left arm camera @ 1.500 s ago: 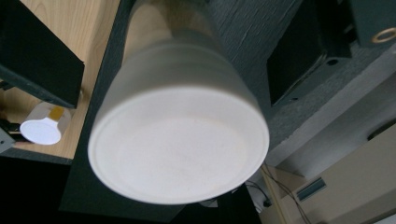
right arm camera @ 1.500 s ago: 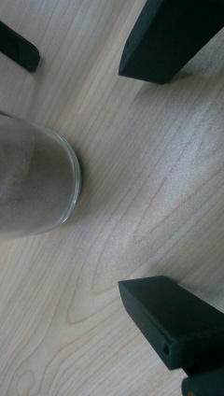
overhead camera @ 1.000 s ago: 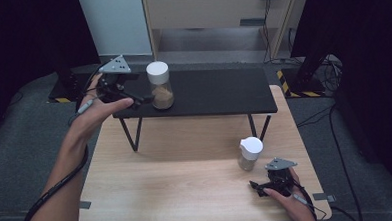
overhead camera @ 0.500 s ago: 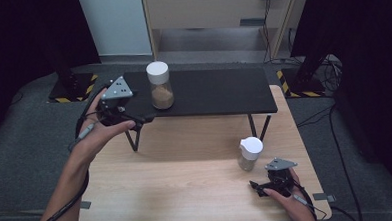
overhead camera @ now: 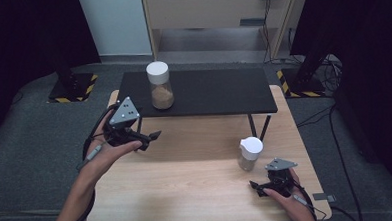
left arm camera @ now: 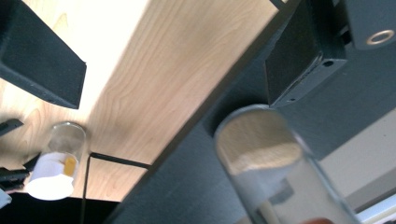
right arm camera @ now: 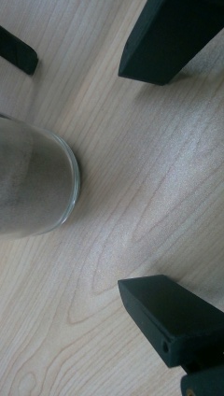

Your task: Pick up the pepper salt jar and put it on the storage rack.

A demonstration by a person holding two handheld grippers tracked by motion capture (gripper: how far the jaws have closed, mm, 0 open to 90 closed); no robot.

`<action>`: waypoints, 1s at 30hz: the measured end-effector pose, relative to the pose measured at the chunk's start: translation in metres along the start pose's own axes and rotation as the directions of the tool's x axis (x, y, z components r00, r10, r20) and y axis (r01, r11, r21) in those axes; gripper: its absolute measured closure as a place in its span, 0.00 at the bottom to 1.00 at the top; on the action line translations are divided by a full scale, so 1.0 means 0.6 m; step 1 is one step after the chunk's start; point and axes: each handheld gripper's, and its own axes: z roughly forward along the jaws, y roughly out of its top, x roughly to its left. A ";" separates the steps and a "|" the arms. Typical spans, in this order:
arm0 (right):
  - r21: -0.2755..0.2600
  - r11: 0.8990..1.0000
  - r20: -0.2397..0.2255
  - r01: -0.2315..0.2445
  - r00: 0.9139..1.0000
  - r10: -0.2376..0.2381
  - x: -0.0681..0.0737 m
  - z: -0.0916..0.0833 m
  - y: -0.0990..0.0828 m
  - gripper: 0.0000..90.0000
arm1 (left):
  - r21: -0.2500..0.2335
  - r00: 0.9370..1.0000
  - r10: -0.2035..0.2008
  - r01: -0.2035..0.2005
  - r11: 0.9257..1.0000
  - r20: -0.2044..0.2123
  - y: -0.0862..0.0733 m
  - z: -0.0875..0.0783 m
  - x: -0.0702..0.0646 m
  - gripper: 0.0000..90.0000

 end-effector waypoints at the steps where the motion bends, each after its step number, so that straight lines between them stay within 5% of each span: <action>1: 0.000 1.000 0.000 0.000 1.000 0.000 0.000 0.000 0.000 0.03 | 0.005 1.000 0.002 -0.002 1.000 0.003 -0.003 0.004 -0.003 0.04; 6: 0.000 1.000 0.001 -0.002 1.000 0.002 0.000 0.000 0.000 0.03 | -0.008 0.998 -0.032 0.032 0.999 0.061 -0.023 0.022 -0.001 0.05; 15: 0.000 1.000 0.002 -0.002 1.000 0.002 0.001 0.000 0.000 0.03 | 0.031 0.997 0.021 -0.024 0.999 0.080 -0.028 0.065 -0.041 0.05; 30: 0.000 1.000 0.001 -0.002 1.000 0.002 0.001 0.000 0.000 0.03 | 0.089 0.988 0.023 -0.037 0.995 0.151 -0.062 0.142 -0.077 0.04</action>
